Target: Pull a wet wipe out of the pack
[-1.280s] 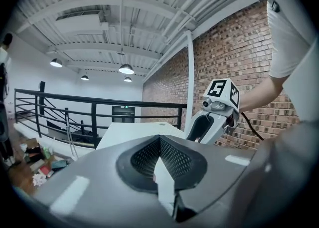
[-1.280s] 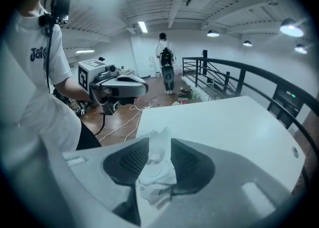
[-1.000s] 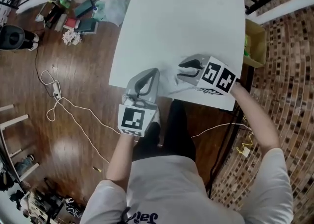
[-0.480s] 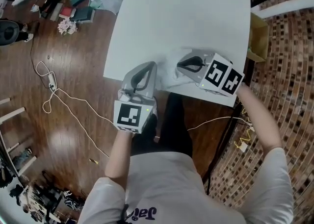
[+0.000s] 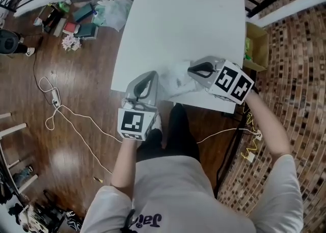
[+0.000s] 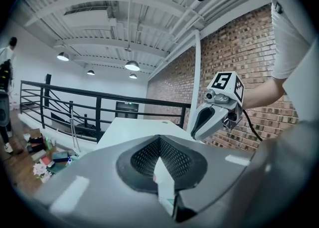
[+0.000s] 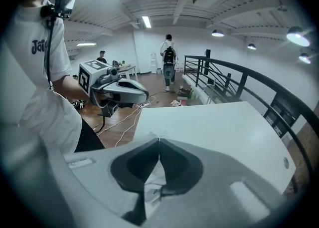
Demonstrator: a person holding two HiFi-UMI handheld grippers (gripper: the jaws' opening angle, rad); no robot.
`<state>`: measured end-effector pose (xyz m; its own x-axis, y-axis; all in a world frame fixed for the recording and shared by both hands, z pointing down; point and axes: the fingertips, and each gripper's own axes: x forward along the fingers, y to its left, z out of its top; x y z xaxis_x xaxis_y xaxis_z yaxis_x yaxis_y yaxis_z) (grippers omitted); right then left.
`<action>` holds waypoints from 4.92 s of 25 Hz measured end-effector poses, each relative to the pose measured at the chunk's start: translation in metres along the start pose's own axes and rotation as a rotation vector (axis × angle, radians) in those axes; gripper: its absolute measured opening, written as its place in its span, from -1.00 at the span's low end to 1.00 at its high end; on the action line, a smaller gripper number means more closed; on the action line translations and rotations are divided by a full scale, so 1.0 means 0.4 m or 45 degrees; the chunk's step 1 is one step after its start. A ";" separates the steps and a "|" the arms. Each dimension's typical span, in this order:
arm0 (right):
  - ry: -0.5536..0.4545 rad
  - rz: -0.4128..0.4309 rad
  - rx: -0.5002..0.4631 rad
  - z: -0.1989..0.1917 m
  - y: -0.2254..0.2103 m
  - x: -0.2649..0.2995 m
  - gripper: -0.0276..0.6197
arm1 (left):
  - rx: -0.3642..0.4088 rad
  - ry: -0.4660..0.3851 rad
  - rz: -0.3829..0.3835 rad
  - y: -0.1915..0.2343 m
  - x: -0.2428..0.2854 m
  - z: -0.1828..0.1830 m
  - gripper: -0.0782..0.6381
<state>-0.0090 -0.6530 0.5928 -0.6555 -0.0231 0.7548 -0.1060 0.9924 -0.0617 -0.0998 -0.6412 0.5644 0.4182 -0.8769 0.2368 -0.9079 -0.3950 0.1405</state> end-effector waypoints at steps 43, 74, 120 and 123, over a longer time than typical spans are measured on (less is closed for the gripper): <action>0.045 -0.630 0.626 -0.509 -0.246 -0.273 -0.91 | 0.126 0.044 -0.599 -0.498 0.294 0.158 -0.73; -0.598 -0.967 0.537 0.045 0.170 -0.466 -0.77 | 0.085 -0.238 -0.184 -0.119 -0.286 0.346 -0.73; -1.011 -1.010 0.570 0.097 0.817 -0.608 -0.94 | 0.192 -0.368 0.119 -0.630 -0.723 0.291 -0.73; -0.994 -1.016 0.575 0.096 0.819 -0.589 -0.94 | 0.166 -0.366 0.119 -0.602 -0.734 0.282 -0.73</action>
<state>0.0819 -0.3272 0.3697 -0.5454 -0.8328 0.0953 -0.8376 0.5373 -0.0981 -0.0072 -0.3197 0.3525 0.3242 -0.9451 -0.0407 -0.9459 -0.3246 0.0025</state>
